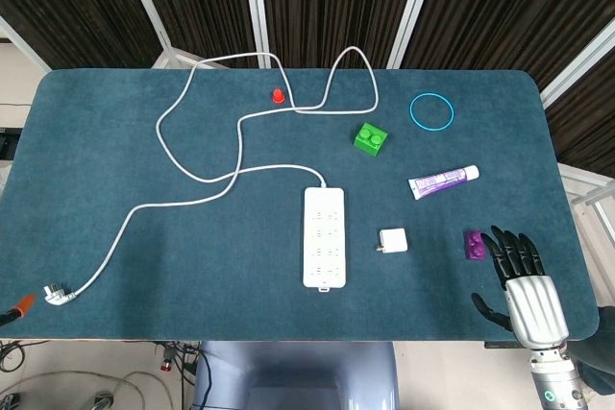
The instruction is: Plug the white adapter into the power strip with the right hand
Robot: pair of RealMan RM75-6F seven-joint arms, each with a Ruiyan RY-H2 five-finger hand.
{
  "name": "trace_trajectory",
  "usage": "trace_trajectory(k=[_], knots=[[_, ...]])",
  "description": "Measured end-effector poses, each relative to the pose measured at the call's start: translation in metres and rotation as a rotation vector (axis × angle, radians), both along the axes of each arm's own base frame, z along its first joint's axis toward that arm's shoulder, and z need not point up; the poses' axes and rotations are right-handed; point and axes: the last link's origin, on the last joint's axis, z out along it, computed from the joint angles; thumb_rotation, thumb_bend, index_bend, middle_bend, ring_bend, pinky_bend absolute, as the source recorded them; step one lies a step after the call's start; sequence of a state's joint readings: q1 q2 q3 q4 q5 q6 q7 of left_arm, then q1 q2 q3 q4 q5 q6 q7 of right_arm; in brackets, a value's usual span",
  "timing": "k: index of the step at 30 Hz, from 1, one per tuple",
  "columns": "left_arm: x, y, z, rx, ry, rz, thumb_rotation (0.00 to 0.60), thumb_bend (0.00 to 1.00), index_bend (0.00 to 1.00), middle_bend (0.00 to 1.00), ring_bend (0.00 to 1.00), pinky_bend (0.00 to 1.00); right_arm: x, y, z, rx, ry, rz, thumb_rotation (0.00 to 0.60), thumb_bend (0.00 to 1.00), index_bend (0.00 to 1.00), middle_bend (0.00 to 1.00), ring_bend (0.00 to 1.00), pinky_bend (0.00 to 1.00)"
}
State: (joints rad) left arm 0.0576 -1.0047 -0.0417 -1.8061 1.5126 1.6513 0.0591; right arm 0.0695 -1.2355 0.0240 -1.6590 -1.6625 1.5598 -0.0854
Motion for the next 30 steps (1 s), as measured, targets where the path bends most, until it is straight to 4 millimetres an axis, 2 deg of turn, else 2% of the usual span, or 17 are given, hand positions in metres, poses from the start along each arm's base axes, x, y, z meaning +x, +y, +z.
trace_trajectory(k=[11, 15, 22, 30], knots=[[-0.003, 0.0, 0.004, 0.017, -0.008, 0.011, 0.6, 0.14, 0.08, 0.0, 0.0, 0.0, 0.0, -0.002, -0.01, 0.047, 0.012, -0.011, 0.6, 0.31, 0.09, 0.01, 0.02, 0.03], [-0.002, 0.0, 0.002, 0.012, -0.005, 0.009, 0.6, 0.14, 0.08, 0.0, 0.0, 0.0, 0.0, -0.009, -0.015, 0.085, 0.031, -0.021, 0.6, 0.31, 0.12, 0.01, 0.03, 0.04], [0.001, 0.0, -0.003, -0.001, 0.009, 0.0, 0.6, 0.14, 0.08, 0.0, 0.0, 0.0, 0.001, -0.042, -0.029, 0.181, 0.083, -0.076, 0.6, 0.31, 0.16, 0.01, 0.04, 0.04], [0.003, 0.002, -0.011, -0.024, 0.025, 0.002, 0.6, 0.14, 0.08, 0.0, 0.0, 0.0, 0.021, -0.097, -0.067, 0.279, 0.179, -0.122, 0.6, 0.32, 0.17, 0.01, 0.04, 0.04]])
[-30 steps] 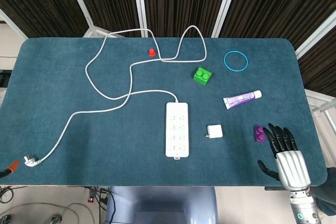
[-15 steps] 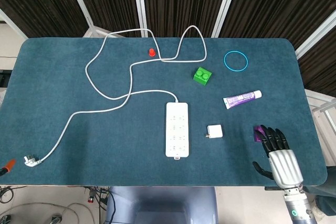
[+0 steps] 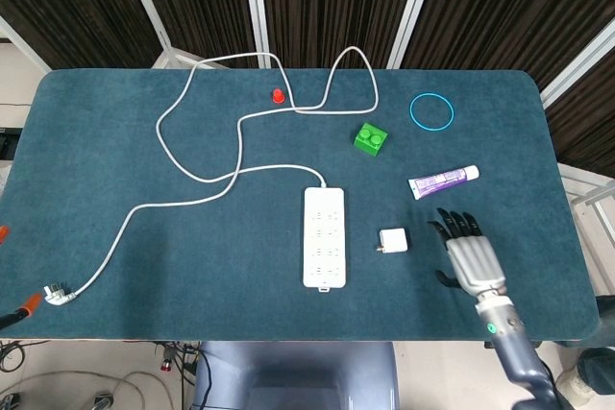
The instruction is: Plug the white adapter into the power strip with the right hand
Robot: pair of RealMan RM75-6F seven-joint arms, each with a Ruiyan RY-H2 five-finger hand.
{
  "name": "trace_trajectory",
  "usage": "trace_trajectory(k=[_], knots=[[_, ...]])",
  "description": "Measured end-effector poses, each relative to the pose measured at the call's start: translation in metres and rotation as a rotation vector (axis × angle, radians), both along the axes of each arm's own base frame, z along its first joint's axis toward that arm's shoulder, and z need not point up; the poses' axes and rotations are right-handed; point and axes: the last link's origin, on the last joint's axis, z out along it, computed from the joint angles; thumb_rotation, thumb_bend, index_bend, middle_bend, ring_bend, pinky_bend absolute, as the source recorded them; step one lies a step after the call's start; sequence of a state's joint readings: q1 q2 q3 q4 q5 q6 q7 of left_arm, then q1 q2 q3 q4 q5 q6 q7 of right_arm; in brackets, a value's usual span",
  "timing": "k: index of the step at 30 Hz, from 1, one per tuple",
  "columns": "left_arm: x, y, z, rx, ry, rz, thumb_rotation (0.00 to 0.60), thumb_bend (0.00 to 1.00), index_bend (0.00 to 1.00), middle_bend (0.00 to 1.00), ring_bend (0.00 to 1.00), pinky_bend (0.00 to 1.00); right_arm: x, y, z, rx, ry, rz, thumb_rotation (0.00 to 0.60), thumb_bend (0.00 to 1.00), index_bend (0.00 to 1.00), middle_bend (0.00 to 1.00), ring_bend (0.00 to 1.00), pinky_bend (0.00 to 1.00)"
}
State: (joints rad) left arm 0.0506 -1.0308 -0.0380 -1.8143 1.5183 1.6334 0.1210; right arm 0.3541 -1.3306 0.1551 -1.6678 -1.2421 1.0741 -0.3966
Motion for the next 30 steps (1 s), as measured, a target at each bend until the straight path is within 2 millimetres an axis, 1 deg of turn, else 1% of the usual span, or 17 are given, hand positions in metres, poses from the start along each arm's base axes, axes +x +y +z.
trace_trajectory(k=[2, 5, 11, 15, 23, 30], knots=[[0.0, 0.0, -0.001, -0.006, 0.002, -0.001, 0.6, 0.14, 0.08, 0.0, 0.0, 0.0, 0.007, -0.008, -0.008, 0.013, -0.001, -0.002, 0.6, 0.32, 0.17, 0.01, 0.04, 0.04], [0.001, 0.001, -0.002, -0.01, 0.003, -0.004, 0.6, 0.14, 0.08, 0.0, 0.0, 0.0, 0.015, -0.014, -0.017, 0.022, -0.011, -0.009, 0.6, 0.31, 0.18, 0.01, 0.04, 0.04], [0.0, 0.001, -0.002, -0.008, 0.0, 0.001, 0.6, 0.14, 0.08, 0.0, 0.0, 0.0, 0.023, -0.019, -0.032, 0.05, -0.027, -0.032, 0.6, 0.31, 0.21, 0.01, 0.04, 0.04], [-0.001, 0.001, -0.001, -0.001, -0.002, 0.004, 0.6, 0.14, 0.08, 0.0, 0.0, 0.0, 0.03, -0.017, -0.04, 0.081, -0.032, -0.035, 0.6, 0.32, 0.23, 0.01, 0.04, 0.04], [-0.001, 0.002, -0.001, -0.004, -0.003, 0.007, 0.6, 0.14, 0.08, 0.0, 0.0, 0.0, 0.031, -0.012, -0.052, 0.114, -0.01, -0.046, 0.6, 0.31, 0.25, 0.01, 0.04, 0.04], [-0.001, 0.002, 0.0, -0.003, -0.002, 0.009, 0.6, 0.14, 0.08, 0.0, 0.0, 0.0, 0.028, -0.013, -0.056, 0.115, 0.0, -0.057, 0.6, 0.31, 0.25, 0.01, 0.04, 0.04]])
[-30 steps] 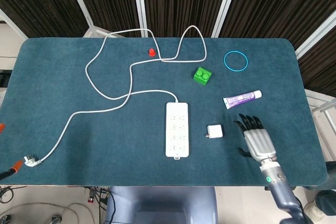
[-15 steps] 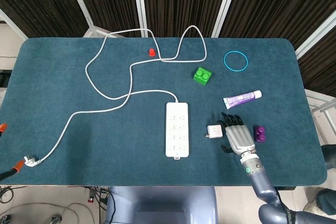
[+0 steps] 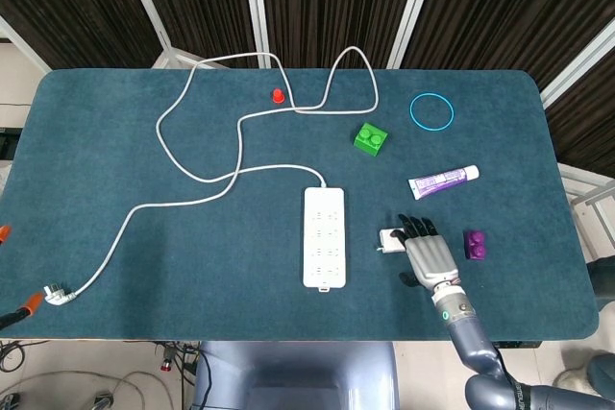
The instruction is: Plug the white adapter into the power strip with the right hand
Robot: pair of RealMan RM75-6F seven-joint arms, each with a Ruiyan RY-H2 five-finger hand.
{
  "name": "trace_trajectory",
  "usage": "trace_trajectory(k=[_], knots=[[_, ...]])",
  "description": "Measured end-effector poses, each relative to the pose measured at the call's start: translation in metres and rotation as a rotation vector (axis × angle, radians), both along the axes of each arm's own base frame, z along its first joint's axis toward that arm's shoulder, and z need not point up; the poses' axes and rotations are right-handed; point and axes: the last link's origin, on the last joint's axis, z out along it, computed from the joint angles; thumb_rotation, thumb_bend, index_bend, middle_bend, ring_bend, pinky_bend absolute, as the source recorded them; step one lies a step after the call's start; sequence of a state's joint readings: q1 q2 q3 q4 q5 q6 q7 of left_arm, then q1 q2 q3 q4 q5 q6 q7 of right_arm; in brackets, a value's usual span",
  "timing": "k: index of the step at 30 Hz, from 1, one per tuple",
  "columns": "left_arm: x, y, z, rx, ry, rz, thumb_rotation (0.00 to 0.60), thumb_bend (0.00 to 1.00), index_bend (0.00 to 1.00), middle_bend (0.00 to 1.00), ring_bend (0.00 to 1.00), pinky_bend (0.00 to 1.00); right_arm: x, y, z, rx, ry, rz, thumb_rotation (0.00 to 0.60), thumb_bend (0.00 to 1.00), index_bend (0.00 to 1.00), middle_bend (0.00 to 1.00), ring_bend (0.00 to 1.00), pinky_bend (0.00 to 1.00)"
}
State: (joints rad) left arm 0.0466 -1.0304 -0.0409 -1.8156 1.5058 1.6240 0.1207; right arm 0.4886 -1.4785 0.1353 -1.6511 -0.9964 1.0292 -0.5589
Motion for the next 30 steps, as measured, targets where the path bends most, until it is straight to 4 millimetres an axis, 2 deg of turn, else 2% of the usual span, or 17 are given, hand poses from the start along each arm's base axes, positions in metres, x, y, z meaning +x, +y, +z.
trace_trajectory(k=[17, 30], knots=[[0.001, 0.0, -0.002, -0.003, 0.009, -0.001, 0.6, 0.14, 0.08, 0.0, 0.0, 0.0, -0.012, -0.007, -0.006, -0.008, 0.02, -0.036, 0.6, 0.31, 0.25, 0.01, 0.04, 0.04], [0.001, 0.0, -0.002, -0.004, 0.01, 0.001, 0.6, 0.14, 0.08, 0.0, 0.0, 0.0, -0.009, -0.017, -0.013, -0.004, 0.024, -0.038, 0.6, 0.31, 0.25, 0.01, 0.04, 0.04]])
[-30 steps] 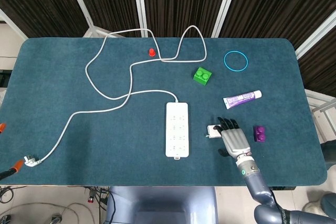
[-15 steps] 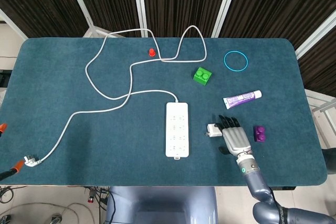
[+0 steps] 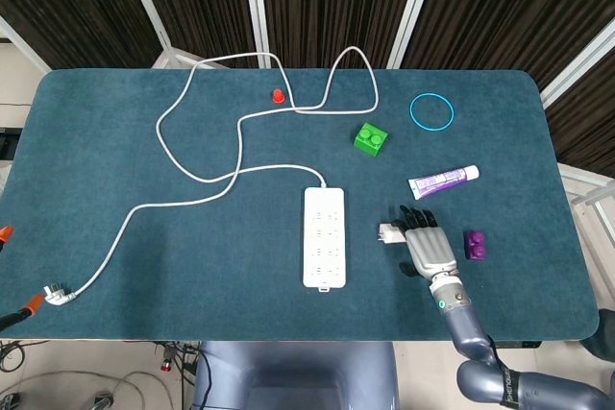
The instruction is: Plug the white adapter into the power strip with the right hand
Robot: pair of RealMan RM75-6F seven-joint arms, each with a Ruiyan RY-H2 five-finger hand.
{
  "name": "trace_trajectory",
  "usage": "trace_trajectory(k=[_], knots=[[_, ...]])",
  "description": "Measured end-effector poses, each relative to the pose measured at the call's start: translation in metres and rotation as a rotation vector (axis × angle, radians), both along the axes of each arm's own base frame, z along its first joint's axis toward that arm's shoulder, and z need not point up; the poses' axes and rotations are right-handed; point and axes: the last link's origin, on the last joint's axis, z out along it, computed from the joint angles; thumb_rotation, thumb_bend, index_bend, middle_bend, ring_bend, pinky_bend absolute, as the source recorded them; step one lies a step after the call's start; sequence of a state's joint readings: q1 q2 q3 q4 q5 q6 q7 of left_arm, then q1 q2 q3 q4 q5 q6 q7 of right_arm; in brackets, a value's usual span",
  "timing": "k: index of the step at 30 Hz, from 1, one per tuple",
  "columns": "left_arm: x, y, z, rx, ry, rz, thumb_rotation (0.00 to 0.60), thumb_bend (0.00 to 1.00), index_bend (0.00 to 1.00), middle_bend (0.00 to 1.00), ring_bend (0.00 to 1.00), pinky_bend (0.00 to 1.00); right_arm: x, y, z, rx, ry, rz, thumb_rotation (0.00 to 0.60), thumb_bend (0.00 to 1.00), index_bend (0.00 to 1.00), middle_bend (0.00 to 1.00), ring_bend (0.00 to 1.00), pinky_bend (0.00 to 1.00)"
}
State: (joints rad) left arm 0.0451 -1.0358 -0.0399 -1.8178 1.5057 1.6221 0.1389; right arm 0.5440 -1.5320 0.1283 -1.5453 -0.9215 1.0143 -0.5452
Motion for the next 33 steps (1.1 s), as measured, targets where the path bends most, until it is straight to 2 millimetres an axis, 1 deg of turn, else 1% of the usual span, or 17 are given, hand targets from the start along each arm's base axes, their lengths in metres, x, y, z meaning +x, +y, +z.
trace_trajectory(k=[7, 13, 23, 28, 33], knots=[[0.0, 0.0, 0.0, 0.0, 0.001, -0.001, 0.6, 0.14, 0.08, 0.0, 0.0, 0.0, 0.005, -0.007, -0.004, 0.001, 0.009, 0.007, 0.6, 0.31, 0.25, 0.01, 0.04, 0.04], [0.0, 0.0, 0.0, 0.001, 0.002, -0.001, 0.6, 0.14, 0.08, 0.0, 0.0, 0.0, 0.01, -0.017, -0.008, 0.003, 0.016, 0.005, 0.6, 0.31, 0.25, 0.01, 0.04, 0.04], [0.0, 0.001, 0.0, 0.001, 0.002, 0.002, 0.6, 0.14, 0.08, 0.0, 0.0, 0.0, 0.023, -0.033, -0.012, -0.004, 0.015, 0.015, 0.6, 0.31, 0.25, 0.01, 0.04, 0.04], [-0.001, 0.001, 0.0, 0.003, 0.001, 0.003, 0.6, 0.14, 0.08, 0.0, 0.0, 0.0, 0.032, -0.043, -0.011, -0.016, 0.01, 0.021, 0.6, 0.31, 0.25, 0.01, 0.04, 0.04], [-0.001, 0.001, 0.001, 0.007, 0.0, 0.005, 0.6, 0.14, 0.08, 0.0, 0.0, 0.0, 0.042, -0.051, -0.006, -0.032, 0.014, 0.041, 0.6, 0.31, 0.25, 0.01, 0.04, 0.04]])
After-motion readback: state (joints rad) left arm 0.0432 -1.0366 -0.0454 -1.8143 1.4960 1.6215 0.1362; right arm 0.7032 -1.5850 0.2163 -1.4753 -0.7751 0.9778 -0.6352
